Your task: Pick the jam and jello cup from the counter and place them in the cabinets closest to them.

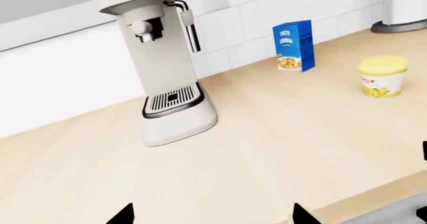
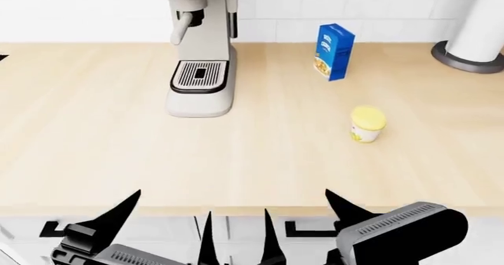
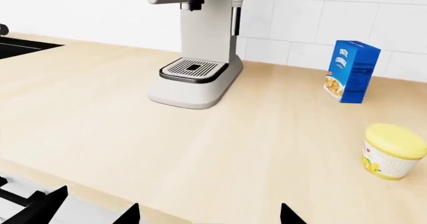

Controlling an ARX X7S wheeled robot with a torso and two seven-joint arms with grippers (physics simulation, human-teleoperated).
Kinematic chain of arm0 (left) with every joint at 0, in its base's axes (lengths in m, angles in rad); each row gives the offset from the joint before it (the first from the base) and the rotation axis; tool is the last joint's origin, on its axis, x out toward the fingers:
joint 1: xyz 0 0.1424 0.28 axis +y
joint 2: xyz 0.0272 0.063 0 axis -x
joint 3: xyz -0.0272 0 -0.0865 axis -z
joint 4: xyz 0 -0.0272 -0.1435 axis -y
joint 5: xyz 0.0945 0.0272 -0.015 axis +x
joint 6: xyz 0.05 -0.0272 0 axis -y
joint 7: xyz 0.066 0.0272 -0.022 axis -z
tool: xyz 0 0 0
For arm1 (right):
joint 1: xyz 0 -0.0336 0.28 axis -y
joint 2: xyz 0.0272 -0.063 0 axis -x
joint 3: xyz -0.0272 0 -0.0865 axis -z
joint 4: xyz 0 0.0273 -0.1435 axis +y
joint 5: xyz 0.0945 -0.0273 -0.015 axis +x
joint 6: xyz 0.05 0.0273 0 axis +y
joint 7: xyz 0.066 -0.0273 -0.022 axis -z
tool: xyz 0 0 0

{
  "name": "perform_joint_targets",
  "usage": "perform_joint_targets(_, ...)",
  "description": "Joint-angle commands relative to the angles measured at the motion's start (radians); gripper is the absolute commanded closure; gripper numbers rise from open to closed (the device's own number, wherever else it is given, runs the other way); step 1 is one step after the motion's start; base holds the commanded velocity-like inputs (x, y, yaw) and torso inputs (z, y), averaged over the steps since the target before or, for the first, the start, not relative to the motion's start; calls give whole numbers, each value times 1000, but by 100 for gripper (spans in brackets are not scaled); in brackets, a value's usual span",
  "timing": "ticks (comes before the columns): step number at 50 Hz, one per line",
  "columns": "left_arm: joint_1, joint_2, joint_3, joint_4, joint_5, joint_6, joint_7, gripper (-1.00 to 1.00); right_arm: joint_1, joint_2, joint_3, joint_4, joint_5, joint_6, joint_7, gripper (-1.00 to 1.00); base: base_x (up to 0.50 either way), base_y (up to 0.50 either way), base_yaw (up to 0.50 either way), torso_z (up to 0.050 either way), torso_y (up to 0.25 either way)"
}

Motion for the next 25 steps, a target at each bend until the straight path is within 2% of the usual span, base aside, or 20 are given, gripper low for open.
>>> perform_joint_targets(1,6,5,-3,0,0,-2,0,-100,-2,-1,1,0,5,0,0,-100,391,0,0,0,0)
perform_joint_targets(25,0,6,6,0,3,6,0,-100,-5,-7,4,0,12,0,0,-100,387,0,0,0,0)
